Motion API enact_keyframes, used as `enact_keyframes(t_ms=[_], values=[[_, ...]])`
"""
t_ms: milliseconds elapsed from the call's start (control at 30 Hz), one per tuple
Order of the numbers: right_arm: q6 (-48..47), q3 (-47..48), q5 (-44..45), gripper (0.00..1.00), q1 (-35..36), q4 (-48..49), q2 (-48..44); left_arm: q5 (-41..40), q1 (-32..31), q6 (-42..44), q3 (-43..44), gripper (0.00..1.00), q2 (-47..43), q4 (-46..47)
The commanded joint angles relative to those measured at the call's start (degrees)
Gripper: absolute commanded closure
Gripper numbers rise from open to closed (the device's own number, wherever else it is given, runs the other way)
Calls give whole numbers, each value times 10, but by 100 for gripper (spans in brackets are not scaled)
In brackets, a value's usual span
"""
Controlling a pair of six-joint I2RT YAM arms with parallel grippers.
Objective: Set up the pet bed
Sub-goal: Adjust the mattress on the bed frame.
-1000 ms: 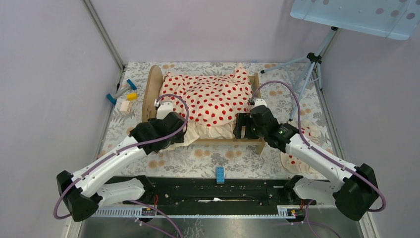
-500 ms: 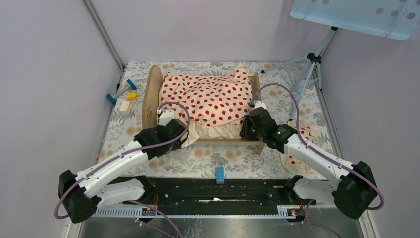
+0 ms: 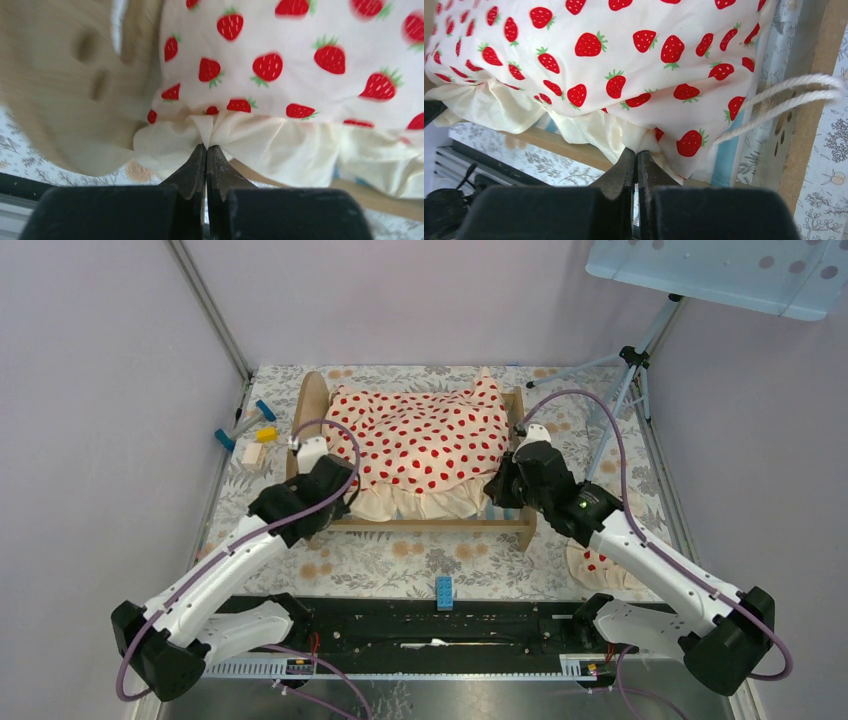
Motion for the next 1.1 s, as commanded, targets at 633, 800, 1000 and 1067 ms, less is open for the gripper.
enact_keyframes(t_ms=[633,800,1000,1067], values=[[19,57,35,100,2,-100,-105,42,128,151,148,100,-48,-20],[16,32,9,100,2,-127,-140,106,128,155,122,100,-67,-26],[11,-3,-27,100,3,-172,-170,171,127,132,80,100,-96,-45],[11,-19,-29,100,3,-184,-172,186,128,115,60,99,-106,-52]])
